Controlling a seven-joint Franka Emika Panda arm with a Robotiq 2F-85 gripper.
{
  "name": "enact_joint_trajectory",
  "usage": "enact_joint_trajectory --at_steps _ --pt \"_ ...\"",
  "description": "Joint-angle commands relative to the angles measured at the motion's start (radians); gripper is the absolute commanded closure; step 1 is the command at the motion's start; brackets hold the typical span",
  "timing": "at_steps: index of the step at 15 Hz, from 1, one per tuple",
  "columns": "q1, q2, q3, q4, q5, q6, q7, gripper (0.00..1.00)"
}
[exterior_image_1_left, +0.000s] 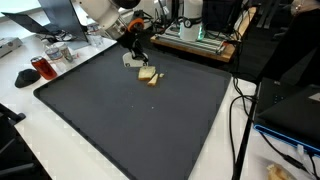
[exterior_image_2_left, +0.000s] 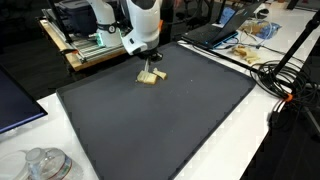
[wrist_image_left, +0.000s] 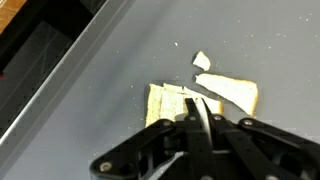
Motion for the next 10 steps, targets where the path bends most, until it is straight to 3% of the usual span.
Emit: enact_joint_trajectory --at_steps 1,6,10 --pt "0.079 -0.112 0.006 -0.134 -0.125 0.142 0.154 0.99" --pt "0.152 -0.177 0.033 -0.214 -0.323 0.279 0.391 0.99" --pt "0.170 -0.208 0.044 -0.239 -0.476 0.331 0.569 0.99"
